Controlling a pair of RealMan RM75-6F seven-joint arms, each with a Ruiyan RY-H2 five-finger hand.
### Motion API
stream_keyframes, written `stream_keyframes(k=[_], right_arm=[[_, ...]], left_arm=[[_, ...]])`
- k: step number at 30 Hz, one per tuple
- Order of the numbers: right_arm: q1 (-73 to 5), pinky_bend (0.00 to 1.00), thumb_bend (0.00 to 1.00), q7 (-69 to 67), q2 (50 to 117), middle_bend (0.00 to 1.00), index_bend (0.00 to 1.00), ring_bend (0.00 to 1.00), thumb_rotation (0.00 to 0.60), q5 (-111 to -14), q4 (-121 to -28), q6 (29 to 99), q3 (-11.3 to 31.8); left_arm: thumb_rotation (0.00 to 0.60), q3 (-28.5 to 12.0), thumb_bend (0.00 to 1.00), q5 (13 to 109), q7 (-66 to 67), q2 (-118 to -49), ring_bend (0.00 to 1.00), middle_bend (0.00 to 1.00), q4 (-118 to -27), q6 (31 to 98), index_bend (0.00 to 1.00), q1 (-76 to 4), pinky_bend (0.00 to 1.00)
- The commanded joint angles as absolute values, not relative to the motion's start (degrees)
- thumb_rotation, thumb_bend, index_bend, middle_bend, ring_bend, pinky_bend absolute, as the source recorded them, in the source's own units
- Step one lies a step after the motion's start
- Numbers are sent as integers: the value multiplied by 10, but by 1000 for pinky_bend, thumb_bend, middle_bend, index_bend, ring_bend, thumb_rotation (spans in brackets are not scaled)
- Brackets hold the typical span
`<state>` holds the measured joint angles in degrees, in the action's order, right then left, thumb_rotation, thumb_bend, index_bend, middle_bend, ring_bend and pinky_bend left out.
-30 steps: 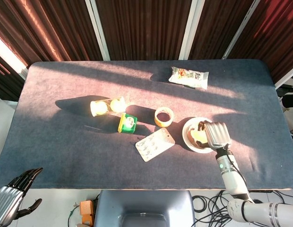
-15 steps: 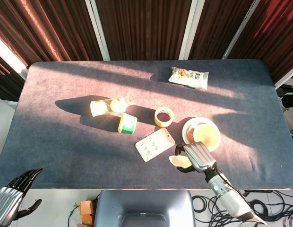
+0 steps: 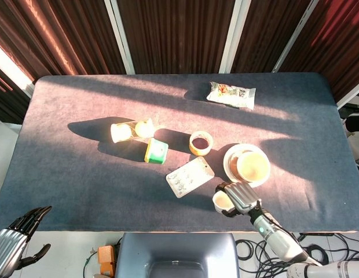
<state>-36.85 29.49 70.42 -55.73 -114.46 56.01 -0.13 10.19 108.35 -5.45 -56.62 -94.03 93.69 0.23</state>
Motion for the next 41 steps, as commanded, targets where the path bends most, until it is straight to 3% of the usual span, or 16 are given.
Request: stream_keyframes(k=[1, 6, 11, 16, 19, 22, 26, 29, 41], right_arm=[[-369, 364, 171, 292, 697, 198, 214, 161, 600, -563, -1145, 556, -5], [-350, 275, 168, 259, 668, 1, 2, 3, 600, -649, -1162, 576, -15], [-301, 237, 144, 191, 601, 0, 0, 0, 600, -779, -1203, 633, -42], [-226, 236, 142, 213, 515, 0, 0, 0, 600, -879, -1223, 709, -108], [-151, 236, 142, 220, 514, 0, 0, 3, 600, -959, -1172, 798, -146], [-74, 234, 142, 160, 563, 0, 0, 3, 600, -1018, -1056, 900, -162], [-18, 232, 140, 94, 610, 0, 26, 3, 600, -1015, -930, 959, -159], [-7, 216, 136, 71, 613, 0, 53, 3, 600, -1017, -900, 969, -154], [15, 194, 136, 56, 617, 0, 55, 4, 600, -979, -910, 965, -112]], left_arm=[[600, 102, 253, 1084, -52, -567, 156, 148, -941, 937, 25, 2, 342], [600, 102, 253, 1084, -51, -567, 156, 148, -941, 937, 25, 3, 343], [600, 101, 253, 1082, -51, -567, 156, 148, -941, 937, 25, 3, 343], [600, 99, 254, 1080, -49, -568, 156, 149, -941, 941, 25, 6, 343], [600, 98, 254, 1082, -48, -570, 156, 149, -939, 948, 25, 9, 343], [600, 97, 254, 1082, -46, -572, 156, 148, -939, 951, 25, 10, 342], [600, 93, 253, 1082, -38, -576, 156, 148, -938, 952, 25, 10, 342], [600, 89, 253, 1080, -29, -582, 154, 137, -940, 953, 25, 10, 340], [600, 77, 253, 1085, 17, -604, 71, 51, -934, 961, 3, 14, 264]])
